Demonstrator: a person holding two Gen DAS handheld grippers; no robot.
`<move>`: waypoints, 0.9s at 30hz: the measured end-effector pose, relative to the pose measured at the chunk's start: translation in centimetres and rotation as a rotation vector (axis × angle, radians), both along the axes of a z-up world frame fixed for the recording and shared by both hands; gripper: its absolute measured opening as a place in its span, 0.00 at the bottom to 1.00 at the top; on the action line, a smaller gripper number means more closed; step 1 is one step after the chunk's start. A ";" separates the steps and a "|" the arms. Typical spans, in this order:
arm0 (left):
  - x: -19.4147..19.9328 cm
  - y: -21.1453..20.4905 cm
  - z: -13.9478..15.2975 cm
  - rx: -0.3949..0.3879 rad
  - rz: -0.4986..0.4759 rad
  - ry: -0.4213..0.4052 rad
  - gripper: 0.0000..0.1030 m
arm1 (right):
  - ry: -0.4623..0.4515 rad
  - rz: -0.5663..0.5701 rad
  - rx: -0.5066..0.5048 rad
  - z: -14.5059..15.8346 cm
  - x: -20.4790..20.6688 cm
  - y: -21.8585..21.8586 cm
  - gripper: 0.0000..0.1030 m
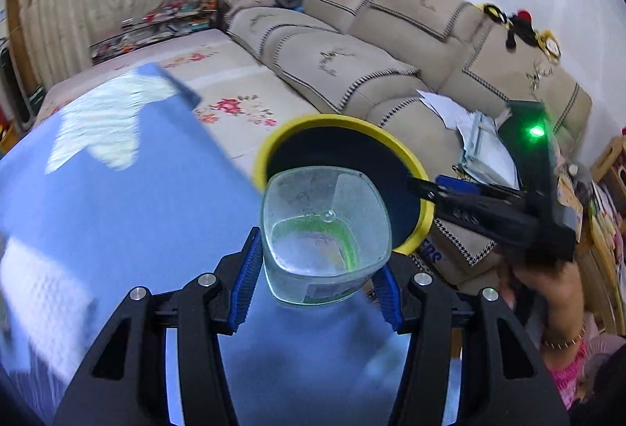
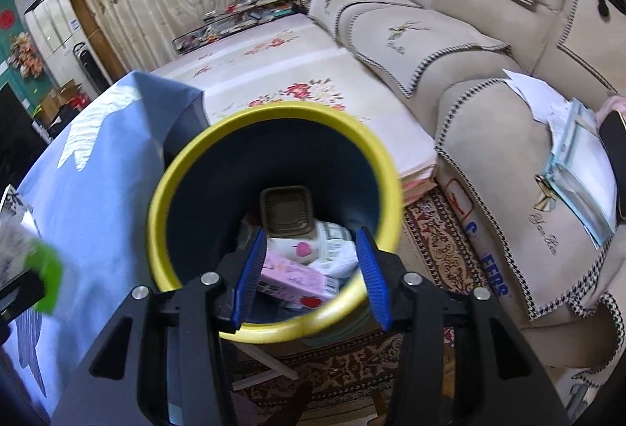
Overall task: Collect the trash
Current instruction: 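Carry the clear cup into the bin and open the left gripper, then grasp the white foam net with the right gripper and lift it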
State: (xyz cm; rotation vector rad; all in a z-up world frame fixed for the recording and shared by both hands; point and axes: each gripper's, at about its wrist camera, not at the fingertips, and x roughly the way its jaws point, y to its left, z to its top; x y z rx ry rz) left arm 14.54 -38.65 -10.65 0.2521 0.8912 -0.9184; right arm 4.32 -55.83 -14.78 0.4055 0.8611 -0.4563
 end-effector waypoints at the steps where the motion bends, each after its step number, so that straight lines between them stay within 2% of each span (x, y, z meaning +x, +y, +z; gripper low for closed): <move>1: 0.5 -1.4 -0.3 0.010 -0.004 0.001 0.51 | -0.001 -0.010 0.002 -0.1 -0.3 -0.3 0.45; 7: 2.8 -9.0 -2.9 0.047 -0.028 0.057 0.51 | 0.004 -0.056 0.022 -0.8 -1.8 -2.3 0.45; 11: 4.9 -11.7 -5.0 0.067 -0.006 0.091 0.51 | 0.010 -0.068 0.034 -1.2 -2.1 -2.9 0.45; 13: 5.5 -12.1 -5.7 0.068 0.023 0.095 0.58 | 0.009 -0.071 0.037 -1.3 -2.1 -3.1 0.45; 15: 5.9 -11.8 -5.4 0.041 0.044 0.094 0.68 | 0.009 -0.069 0.040 -1.4 -2.1 -3.1 0.45; 18: 5.7 -9.4 -3.6 -0.003 0.056 0.036 0.80 | 0.012 -0.060 0.041 -1.5 -1.9 -2.6 0.46; 21: 5.1 -5.6 -1.4 -0.062 0.080 -0.002 0.82 | 0.014 -0.045 0.046 -1.7 -1.4 -2.1 0.47; 23: 4.7 -1.9 0.0 -0.112 0.112 -0.026 0.87 | 0.020 -0.028 0.046 -1.9 -0.9 -1.3 0.47; 27: 4.4 7.3 1.6 -0.170 0.232 -0.092 0.89 | 0.027 0.008 0.037 -1.7 0.4 0.3 0.47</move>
